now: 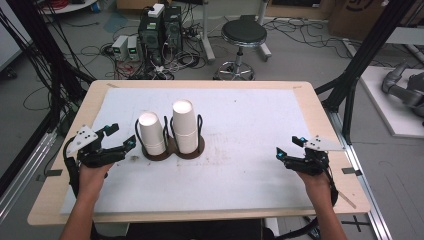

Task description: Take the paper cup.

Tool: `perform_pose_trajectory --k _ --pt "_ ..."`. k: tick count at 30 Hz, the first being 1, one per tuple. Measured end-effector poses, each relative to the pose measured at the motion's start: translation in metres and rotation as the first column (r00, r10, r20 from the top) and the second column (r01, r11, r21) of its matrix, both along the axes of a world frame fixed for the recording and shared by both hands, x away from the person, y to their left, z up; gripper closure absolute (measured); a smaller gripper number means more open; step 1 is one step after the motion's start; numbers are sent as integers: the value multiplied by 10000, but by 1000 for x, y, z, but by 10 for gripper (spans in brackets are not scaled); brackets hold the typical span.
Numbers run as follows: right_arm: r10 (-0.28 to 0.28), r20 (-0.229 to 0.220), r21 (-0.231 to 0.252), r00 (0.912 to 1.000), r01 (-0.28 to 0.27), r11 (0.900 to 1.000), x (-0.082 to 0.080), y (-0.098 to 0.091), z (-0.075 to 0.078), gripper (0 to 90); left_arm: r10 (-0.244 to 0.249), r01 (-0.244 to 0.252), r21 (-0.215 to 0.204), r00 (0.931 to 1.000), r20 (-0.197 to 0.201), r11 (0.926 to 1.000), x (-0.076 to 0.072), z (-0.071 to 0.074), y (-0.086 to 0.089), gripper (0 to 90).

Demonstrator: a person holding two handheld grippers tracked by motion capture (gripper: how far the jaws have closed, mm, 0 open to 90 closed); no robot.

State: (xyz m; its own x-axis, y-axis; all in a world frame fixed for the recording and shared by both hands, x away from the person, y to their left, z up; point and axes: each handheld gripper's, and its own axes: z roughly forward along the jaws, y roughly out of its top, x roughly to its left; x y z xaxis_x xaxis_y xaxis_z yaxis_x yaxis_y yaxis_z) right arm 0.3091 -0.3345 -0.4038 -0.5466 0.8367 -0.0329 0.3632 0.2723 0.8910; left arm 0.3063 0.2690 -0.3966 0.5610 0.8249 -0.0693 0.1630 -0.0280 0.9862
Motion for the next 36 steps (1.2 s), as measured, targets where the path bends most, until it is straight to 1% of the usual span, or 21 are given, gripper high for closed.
perform_pose_trajectory --k 7,9,12,15,20,22,24,27,29,30,31,33,34,35,36 --pt "265 261 242 9993 -272 9993 1 7 3 239 53 -53 -68 10000 0 10000 0 0 2 198" --pt "320 315 289 9990 -330 9990 2 8 3 232 47 -47 -55 10000 -29 10000 0 0 3 198" --pt "520 468 339 9975 -536 9980 1 15 6 231 -25 25 8 10000 15 10000 -2 0 2 199" --pt "903 654 288 9938 -923 9953 1 26 9 243 -105 105 30 9999 28 9999 -2 1 0 198" --pt "1106 630 345 9919 -1129 9930 1 33 10 256 -246 246 41 9997 -17 9997 -6 -1 -4 200" --pt "1303 674 457 9892 -1335 9900 0 39 13 267 -258 258 41 9997 -26 9997 -7 -1 -3 200" --pt "1449 756 415 9865 -1483 9881 0 44 14 272 -256 256 18 9997 -21 9997 -7 -1 -3 200" --pt "1671 794 550 9827 -1717 9836 1 49 14 301 -289 289 -11 9996 -32 9996 -7 -1 -3 200" --pt "1741 808 633 9814 -1794 9817 2 51 15 304 -273 273 -15 9996 -73 9996 -7 -3 -2 200" --pt "1741 808 633 9814 -1794 9817 2 51 15 304 -273 273 -15 9996 -73 9996 -7 -3 -2 200" --pt "1815 800 671 9801 -1869 9801 3 53 15 325 -245 245 0 9996 -123 9997 -7 -3 -2 200" --pt "1874 790 602 9791 -1923 9795 4 56 15 337 -230 230 14 9997 -122 9997 -7 -3 -1 200" --pt "1964 734 573 9778 -2008 9780 4 57 15 368 -206 206 20 9997 -144 9998 -7 -4 -1 200" --pt "1964 734 573 9778 -2008 9780 4 57 15 368 -206 206 20 9997 -144 9998 -7 -4 -1 200" --pt "2183 693 538 9734 -2222 9735 5 59 15 440 -198 198 42 9997 -158 9998 -7 -4 -1 200"
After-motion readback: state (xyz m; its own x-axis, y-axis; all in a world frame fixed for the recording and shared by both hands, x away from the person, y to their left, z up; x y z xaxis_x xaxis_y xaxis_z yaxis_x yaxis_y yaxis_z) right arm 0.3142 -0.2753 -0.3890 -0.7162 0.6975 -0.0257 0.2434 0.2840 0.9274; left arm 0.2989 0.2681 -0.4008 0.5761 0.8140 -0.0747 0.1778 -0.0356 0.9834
